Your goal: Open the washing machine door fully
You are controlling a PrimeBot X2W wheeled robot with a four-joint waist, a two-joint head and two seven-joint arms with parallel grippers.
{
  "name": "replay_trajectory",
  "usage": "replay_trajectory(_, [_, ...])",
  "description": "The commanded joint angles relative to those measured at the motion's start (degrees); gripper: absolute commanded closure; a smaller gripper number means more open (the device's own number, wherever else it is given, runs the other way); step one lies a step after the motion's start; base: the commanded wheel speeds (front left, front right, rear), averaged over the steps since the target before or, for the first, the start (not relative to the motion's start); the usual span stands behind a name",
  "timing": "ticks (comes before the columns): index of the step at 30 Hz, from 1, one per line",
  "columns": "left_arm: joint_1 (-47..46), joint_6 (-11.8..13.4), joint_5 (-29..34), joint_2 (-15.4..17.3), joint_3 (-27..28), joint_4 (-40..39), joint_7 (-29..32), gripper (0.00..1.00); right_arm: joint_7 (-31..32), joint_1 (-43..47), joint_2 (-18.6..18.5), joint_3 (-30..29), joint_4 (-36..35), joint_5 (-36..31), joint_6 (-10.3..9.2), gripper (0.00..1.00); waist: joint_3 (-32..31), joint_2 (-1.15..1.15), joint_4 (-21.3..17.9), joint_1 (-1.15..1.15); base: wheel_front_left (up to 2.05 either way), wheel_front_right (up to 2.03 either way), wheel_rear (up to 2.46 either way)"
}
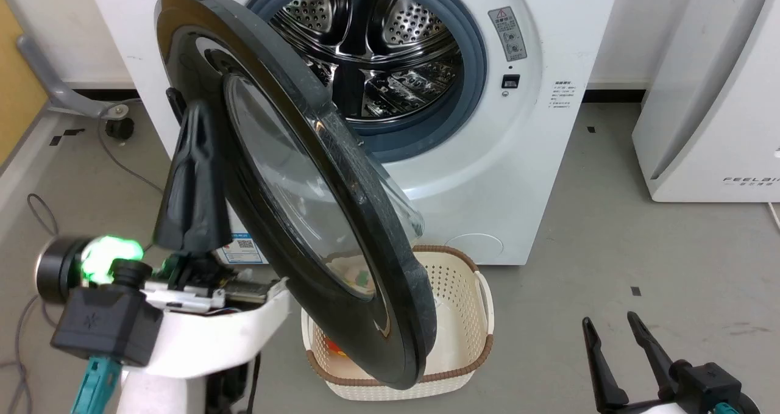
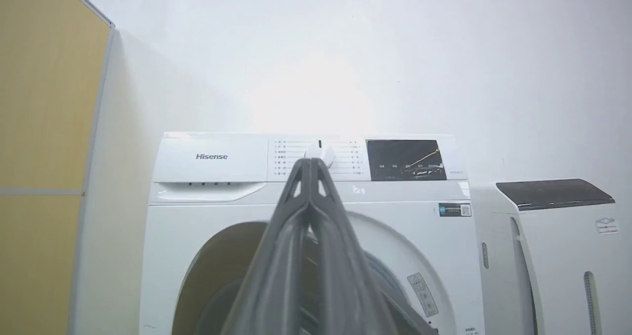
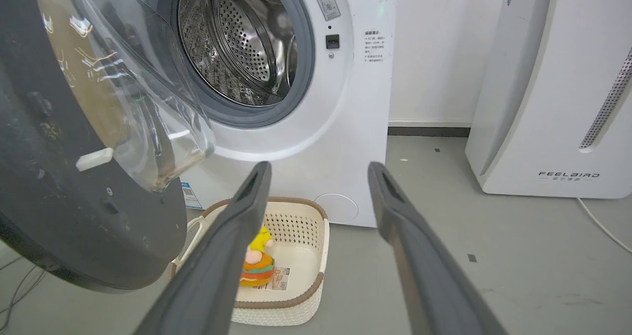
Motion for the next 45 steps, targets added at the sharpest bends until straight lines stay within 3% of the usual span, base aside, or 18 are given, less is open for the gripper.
replay_trajectory(1, [-1.34, -0.10, 0.44, 0.07, -0.86, -1.13, -0.24, 1.00, -0.36, -0.78, 0.25, -0.08, 0.27, 0.10, 0.03, 0.00, -0.02, 0.00, 0.01, 0.00, 0.00, 0.00, 0.00])
replay_trajectory(8, [-8.23, -0.97, -0.35, 0.07, -8.83, -6.04, -0.24, 1.00, -0.49, -0.98, 0.25, -0.05, 0.75, 0.56, 0.03, 0.00, -0.03, 0.00, -0.30, 0.00, 0.00, 0.00, 0.00])
replay_trajectory(12, [-10.27, -0.77, -1.98, 0.07, -15.68, -3.90, -0.11, 1.00, -0.53, -1.11, 0.25, 0.07, 1.08, 0.93, 0.03, 0.00, 0.02, 0.00, -0.66, 0.00, 0.00, 0.00, 0.00])
replay_trajectory(22, [-8.83, 3.47, -7.70, 0.07, -31.62, 6.44, 9.46, 1.00, -0.59, -1.24, 0.25, 0.51, 1.98, 2.15, 0.03, 0.00, 0.76, 0.00, -2.41, 0.00, 0.00, 0.00, 0.00])
replay_trajectory(23, [-7.00, 5.06, -8.71, 0.07, -33.55, 8.34, 12.51, 1.00, -0.61, -1.21, 0.25, 0.31, 2.41, 2.74, 0.03, 0.00, 0.80, 0.00, -2.74, 0.00, 0.00, 0.00, 0.00])
replay_trajectory(31, [-2.09, 8.77, -9.40, 1.07, -33.93, 12.64, 17.73, 1.00, -0.68, -1.21, 0.25, 0.49, 3.24, 3.83, 0.03, 0.00, 0.62, 0.00, -3.20, 0.00, 0.00, 0.00, 0.00])
replay_trajectory(45, [-3.98, 10.21, -11.77, 0.66, -33.22, 28.33, 16.21, 1.00, -0.73, -1.93, 0.25, 1.15, 4.95, 5.39, 0.03, 0.00, 0.93, 0.00, -3.25, 0.00, 0.00, 0.00, 0.00])
